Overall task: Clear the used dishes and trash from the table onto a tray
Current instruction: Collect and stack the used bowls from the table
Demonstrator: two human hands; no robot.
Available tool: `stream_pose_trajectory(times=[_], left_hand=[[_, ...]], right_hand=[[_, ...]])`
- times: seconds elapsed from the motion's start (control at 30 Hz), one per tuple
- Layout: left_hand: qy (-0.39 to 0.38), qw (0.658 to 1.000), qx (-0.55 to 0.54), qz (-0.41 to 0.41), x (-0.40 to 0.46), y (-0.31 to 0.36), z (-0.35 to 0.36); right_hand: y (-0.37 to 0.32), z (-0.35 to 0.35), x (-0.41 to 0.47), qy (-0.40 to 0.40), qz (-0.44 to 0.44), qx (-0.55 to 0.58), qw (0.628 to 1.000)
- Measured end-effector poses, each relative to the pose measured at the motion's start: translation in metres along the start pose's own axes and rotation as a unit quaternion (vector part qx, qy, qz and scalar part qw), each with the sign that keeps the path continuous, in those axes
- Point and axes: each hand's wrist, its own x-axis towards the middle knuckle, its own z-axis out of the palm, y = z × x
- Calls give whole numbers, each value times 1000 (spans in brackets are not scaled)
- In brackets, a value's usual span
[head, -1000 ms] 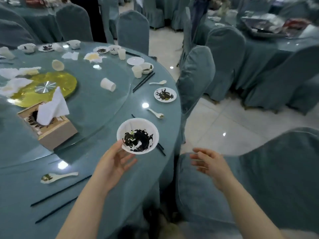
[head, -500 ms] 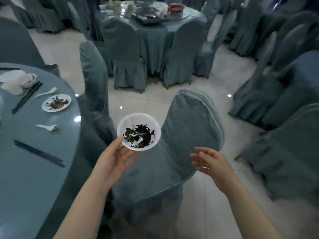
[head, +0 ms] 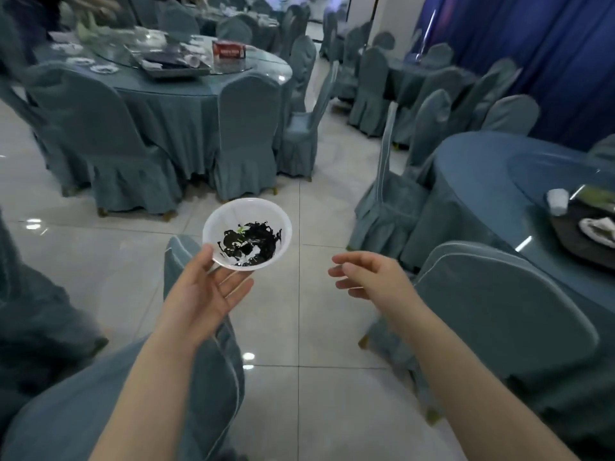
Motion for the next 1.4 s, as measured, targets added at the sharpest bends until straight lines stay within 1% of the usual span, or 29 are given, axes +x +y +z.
stream_pose_trajectory(times=[0.13,0.33,0.5,0.67,0.83,0.93,1.07,1.23,1.4], left_hand=[[33,999,-18,30,76,8,20],[76,995,-29,50,170,29,47],[138,988,-34,68,227,49,41],[229,963,-45,133,274,67,28],[305,928,-79,197,310,82,22],[345,906,-105,224,318,95,11],[394,869,-126,272,330,126,-25],[426,831,-137,329,345,187,-87],[462,789,-161,371,348,244,-131]], right_hand=[[-8,-23,82,-14,-11,-9,1000],[-21,-40,202,-52,7,8,999],[-39,-32,311,-135,8,9,991],[-65,3,426,-233,-20,6,972],[-95,52,510,-357,-47,-14,933],[-118,96,543,-398,-52,-21,916],[-146,168,580,-467,-71,-29,881],[-188,266,615,-510,-104,-43,853],[-229,355,634,-552,-124,-61,822]])
